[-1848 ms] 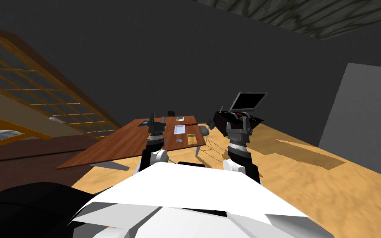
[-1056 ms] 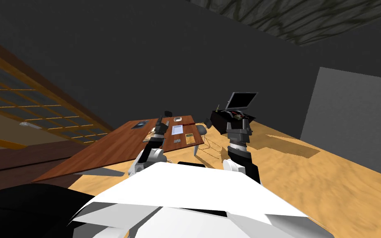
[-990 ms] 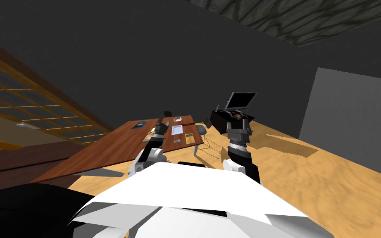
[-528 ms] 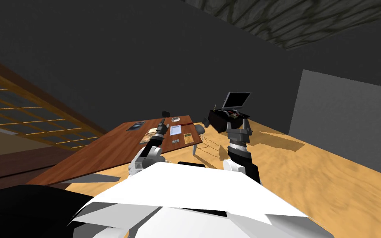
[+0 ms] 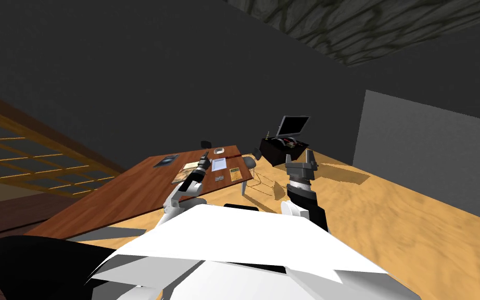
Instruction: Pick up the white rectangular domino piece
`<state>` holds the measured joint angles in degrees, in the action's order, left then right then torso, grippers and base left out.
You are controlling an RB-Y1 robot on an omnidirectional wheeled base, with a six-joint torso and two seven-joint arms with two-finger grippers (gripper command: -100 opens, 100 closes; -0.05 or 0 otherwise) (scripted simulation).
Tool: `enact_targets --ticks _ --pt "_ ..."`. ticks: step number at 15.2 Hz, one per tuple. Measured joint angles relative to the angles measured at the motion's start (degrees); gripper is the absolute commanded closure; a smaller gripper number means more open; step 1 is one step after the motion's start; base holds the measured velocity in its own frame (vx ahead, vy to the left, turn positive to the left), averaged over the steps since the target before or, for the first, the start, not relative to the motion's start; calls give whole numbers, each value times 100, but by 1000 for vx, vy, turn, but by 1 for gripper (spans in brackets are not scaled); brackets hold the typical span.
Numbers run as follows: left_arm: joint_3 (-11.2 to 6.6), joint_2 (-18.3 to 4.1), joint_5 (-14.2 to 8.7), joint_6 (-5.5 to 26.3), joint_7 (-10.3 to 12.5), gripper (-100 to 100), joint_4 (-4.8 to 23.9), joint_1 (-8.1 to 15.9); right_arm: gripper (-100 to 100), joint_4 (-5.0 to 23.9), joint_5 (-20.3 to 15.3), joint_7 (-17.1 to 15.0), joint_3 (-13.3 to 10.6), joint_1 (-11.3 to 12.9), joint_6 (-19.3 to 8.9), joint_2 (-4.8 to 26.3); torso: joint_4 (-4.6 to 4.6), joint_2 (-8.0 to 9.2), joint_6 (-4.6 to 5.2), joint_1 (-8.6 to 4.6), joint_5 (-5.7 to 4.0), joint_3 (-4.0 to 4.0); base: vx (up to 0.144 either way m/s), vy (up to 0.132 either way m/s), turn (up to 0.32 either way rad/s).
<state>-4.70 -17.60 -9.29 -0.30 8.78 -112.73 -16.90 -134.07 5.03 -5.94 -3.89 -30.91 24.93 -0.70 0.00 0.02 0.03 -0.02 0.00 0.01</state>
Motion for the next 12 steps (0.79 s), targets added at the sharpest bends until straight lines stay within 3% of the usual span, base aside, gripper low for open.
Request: enact_targets --ticks 3,6,9,12 --pt "-140 -190 -91 370 61 -100 311 138 0 0 0 0 0 0 0 0 0 2 -1 1 0 1 -13 -9 -104" --pt "-204 -222 -104 631 64 -100 619 268 0 0 0 0 0 0 0 0 0 1 -1 0 0 0 -10 -8 -94" --pt "-280 -257 -124 982 73 -100 651 328 0 0 0 0 0 0 0 0 0 0 0 0 0 0 -5 -6 -78" --pt "-371 -357 -182 1332 101 -100 899 465 0 0 0 0 0 0 0 0 0 0 -1 1 0 0 -10 -9 -94"
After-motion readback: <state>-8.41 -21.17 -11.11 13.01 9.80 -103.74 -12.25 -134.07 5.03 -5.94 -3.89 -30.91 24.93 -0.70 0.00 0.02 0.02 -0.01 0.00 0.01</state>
